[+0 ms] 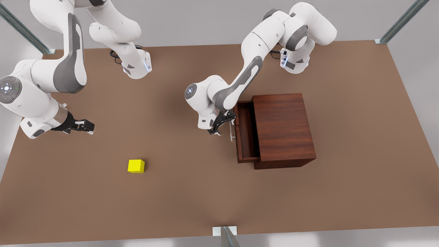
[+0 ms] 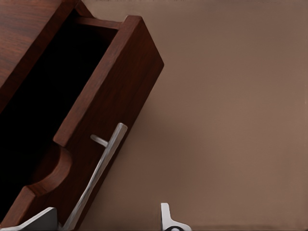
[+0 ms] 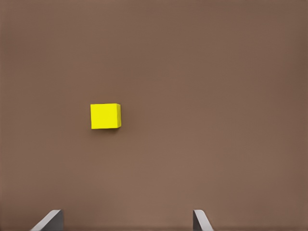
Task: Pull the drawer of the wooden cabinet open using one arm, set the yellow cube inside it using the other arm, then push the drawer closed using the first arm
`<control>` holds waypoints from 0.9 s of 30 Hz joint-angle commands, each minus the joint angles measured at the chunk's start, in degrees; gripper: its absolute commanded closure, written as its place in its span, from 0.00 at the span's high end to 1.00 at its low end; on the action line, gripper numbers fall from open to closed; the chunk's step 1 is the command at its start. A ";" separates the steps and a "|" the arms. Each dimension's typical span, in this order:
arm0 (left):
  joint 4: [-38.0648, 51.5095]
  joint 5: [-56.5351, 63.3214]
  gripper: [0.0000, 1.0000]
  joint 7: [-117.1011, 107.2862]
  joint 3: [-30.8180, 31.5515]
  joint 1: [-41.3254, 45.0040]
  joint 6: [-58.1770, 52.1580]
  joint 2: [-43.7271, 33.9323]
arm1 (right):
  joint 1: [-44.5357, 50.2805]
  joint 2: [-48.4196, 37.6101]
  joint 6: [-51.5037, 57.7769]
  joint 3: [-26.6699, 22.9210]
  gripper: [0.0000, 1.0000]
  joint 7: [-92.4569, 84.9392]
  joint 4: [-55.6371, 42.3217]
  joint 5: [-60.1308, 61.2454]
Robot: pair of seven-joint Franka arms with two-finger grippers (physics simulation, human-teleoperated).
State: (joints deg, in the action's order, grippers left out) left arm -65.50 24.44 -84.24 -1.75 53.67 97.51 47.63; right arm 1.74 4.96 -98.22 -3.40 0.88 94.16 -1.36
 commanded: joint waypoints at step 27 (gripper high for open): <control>12.68 -12.22 1.00 52.21 8.34 -15.40 -41.09 -24.95 | 3.62 2.07 0.22 0.15 1.00 -0.09 -0.03 0.48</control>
State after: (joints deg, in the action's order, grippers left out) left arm -53.43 17.39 -76.56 6.69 41.33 77.75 24.96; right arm 2.97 6.58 -98.15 -3.32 0.97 94.17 -1.19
